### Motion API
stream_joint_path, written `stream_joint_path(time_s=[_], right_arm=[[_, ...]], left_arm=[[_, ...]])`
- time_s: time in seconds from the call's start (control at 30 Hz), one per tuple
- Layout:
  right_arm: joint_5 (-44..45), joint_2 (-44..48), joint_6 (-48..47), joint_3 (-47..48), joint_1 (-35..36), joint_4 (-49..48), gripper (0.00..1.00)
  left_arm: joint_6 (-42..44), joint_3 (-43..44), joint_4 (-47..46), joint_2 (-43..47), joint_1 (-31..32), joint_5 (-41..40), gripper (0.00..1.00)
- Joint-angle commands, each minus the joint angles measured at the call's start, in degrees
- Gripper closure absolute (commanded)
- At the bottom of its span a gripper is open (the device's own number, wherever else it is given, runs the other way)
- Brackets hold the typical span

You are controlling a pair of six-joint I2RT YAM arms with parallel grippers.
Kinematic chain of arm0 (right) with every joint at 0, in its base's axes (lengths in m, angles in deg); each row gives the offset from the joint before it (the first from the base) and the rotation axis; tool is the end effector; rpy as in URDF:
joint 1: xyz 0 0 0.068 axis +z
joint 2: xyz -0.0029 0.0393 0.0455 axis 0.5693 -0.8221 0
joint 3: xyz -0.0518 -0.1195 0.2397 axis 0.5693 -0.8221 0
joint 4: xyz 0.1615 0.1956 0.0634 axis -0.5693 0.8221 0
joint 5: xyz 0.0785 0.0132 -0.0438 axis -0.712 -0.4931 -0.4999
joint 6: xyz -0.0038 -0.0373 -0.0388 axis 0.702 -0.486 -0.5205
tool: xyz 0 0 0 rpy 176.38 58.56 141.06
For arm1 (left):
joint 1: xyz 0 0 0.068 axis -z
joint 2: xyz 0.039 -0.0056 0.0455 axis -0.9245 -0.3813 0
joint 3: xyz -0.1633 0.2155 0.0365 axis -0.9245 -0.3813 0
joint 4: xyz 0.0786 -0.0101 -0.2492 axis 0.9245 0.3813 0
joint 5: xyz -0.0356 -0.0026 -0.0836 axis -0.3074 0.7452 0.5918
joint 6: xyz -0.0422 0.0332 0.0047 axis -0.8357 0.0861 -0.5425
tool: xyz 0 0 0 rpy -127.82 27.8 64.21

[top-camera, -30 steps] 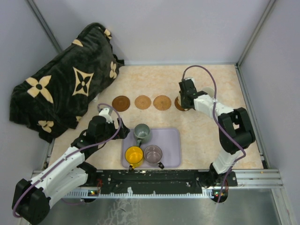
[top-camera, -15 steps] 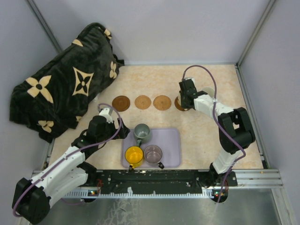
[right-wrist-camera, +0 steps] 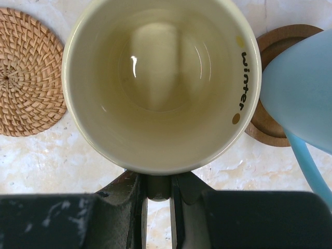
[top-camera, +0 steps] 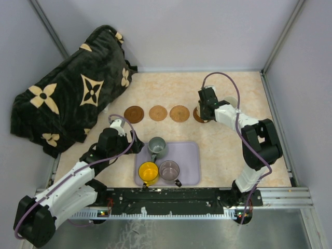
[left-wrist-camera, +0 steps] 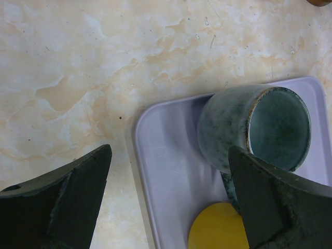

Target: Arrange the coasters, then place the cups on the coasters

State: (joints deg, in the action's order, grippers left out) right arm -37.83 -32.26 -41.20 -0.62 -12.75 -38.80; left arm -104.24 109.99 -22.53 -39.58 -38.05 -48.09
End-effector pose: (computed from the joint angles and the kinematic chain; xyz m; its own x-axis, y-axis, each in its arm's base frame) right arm 0.3349 0.1251 0.2082 -0.7820 -0.0429 -0.6217 -0.0135 0.9986 -0.0518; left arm 0.1578 -0.0892 0.2015 -0.6428 -0.1348 -0.7541 0.2321 0.9038 -0.3595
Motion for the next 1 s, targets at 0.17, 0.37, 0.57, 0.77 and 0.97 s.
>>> stream_joint_path(time_s=[0.17, 0.37, 0.57, 0.77, 0.97], right_arm=[[-0.6, 2.3, 0.0, 3.9, -0.2, 0.7, 1.0], [-0.3, 2.3, 0.0, 4.1, -0.2, 0.9, 1.0], [-0.4, 1.6, 0.2, 4.7, -0.2, 1.6, 1.0], [0.0, 1.1, 0.2, 5.6, -0.2, 2.0, 0.82], [0.0, 0.8, 0.3, 5.9, -0.2, 2.0, 0.55]], left_arm=[[-0.6, -0.5, -1.5, 0.0, 0.4, 1.2, 0.0], [-0.7, -0.6, -1.3, 0.0, 0.4, 1.2, 0.0], [-0.6, -0.5, -1.3, 0.0, 0.5, 1.1, 0.0], [-0.6, -0.1, -1.4, -0.5, 0.5, 1.3, 0.0], [-0.6, 0.0, -1.4, -0.6, 0.4, 1.3, 0.0]])
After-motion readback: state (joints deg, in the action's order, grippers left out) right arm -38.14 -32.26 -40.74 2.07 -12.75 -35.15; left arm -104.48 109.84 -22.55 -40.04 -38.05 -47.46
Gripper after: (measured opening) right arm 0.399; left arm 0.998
